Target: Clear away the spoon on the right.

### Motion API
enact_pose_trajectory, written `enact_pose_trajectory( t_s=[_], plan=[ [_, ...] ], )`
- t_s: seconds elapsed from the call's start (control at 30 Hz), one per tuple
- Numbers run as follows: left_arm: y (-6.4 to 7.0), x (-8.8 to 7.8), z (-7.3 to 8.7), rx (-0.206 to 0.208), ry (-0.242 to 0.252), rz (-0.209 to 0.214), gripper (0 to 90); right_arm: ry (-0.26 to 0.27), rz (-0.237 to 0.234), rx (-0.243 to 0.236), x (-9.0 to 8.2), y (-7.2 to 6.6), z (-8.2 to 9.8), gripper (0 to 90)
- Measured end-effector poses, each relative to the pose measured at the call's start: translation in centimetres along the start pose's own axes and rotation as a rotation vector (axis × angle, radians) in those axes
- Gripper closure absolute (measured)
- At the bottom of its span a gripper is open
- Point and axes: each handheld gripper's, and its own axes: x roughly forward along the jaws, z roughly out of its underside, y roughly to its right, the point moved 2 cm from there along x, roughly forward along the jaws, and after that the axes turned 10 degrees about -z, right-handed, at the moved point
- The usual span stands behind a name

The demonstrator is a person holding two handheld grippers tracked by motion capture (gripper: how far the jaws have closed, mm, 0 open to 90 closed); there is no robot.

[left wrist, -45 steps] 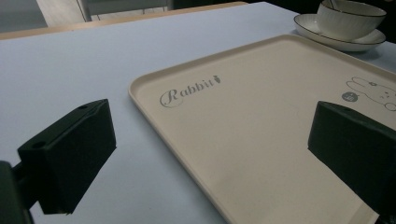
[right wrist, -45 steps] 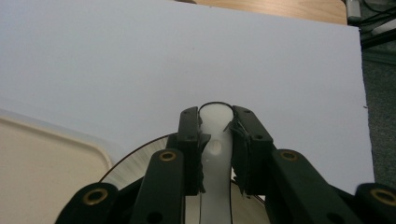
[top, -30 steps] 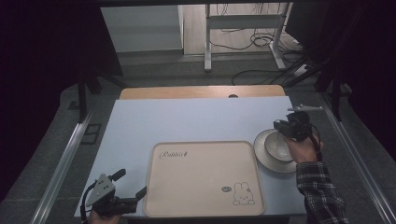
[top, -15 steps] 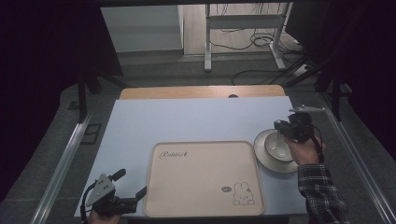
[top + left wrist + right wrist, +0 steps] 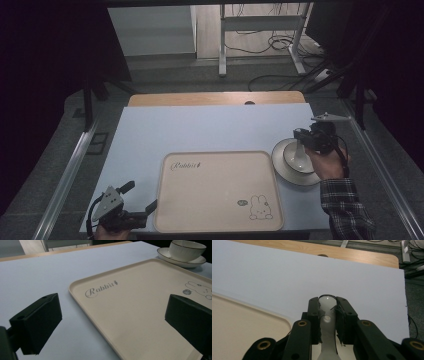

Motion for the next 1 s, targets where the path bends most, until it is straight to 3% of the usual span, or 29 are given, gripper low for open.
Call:
enact_pose_trajectory(
  t_s=[0.53,0.73,1.0],
  plan=[
    [0.0,0.0,0.0,-0.002,0.002,-0.001,0.5,0.045,-0.031,-0.015,-2.8,-1.5,-1.5,74.9],
    [0.0,0.0,0.0,0.0,0.002,-0.001,0.5,0.067,-0.069,-0.035,-4.1,-3.3,-2.5,75.0],
    [0.0,0.0,0.0,0.0,0.003,-0.001,0.5,0.075,-0.132,-0.054,-4.4,-5.5,-2.9,75.0]
  ],
)
